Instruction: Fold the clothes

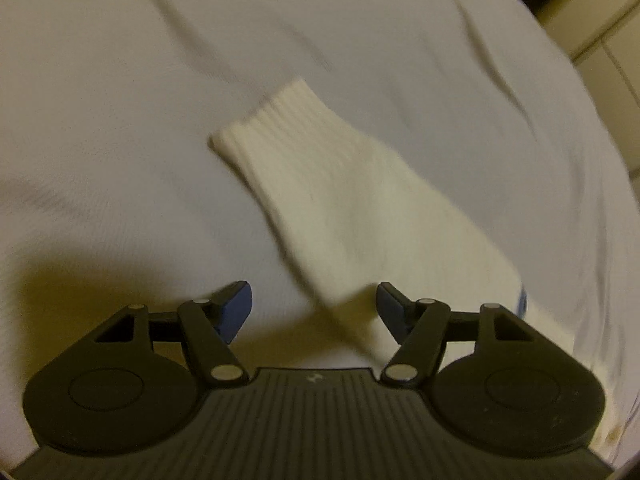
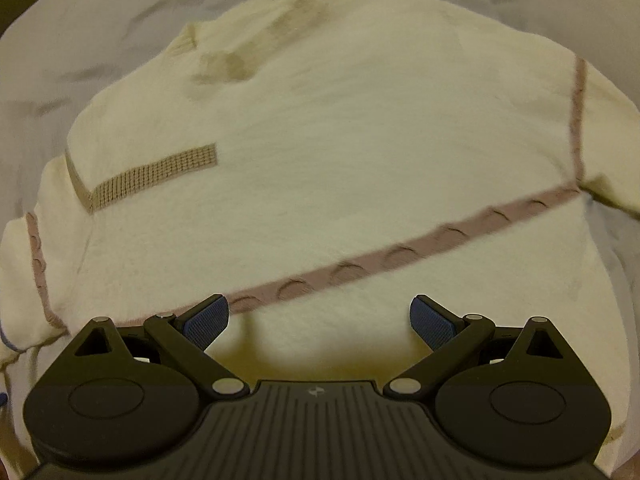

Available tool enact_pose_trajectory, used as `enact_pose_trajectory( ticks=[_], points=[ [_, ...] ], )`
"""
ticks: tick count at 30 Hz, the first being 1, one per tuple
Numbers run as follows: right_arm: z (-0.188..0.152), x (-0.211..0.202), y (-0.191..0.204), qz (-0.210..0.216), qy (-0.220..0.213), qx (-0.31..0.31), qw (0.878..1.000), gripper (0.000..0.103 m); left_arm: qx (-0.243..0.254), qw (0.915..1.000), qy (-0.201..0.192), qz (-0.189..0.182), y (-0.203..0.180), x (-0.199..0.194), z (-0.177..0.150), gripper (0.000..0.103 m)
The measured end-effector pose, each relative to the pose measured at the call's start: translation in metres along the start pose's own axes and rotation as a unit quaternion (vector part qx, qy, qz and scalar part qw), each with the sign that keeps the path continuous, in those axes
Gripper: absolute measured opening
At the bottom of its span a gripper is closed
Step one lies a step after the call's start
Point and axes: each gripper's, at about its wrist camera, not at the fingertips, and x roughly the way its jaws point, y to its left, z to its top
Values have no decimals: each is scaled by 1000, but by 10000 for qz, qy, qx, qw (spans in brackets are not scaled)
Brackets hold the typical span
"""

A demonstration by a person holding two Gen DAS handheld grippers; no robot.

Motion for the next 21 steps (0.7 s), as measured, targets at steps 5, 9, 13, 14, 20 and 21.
enact_pose_trajectory(
  ticks=[5, 9, 13, 14, 20, 21],
  points=[
    [2, 9, 3, -74, 69, -61, 9999, 99, -400, 9986, -256, -230, 7, 16, 11, 50],
    [2, 8, -1, -50, 78, -61, 9999, 99, -335, 9981, -314, -423, -2, 7, 17, 3],
    [6, 2, -10, 11, -5, -97, 10000, 99, 322, 9941, -790, -666, -42, -39, 12, 3],
    [7, -1, -14, 25, -32, -89, 10000, 99, 643, 9896, -925, -889, -61, -57, 4, 3],
    [12, -19, -58, 66, -226, 261, 9994, 99, 2551, 9242, -927, -2686, -191, -161, -100, 4],
    [13, -22, -69, 63, -260, 349, 9990, 99, 2724, 9123, -675, -2984, -208, -166, -124, 4]
  ],
)
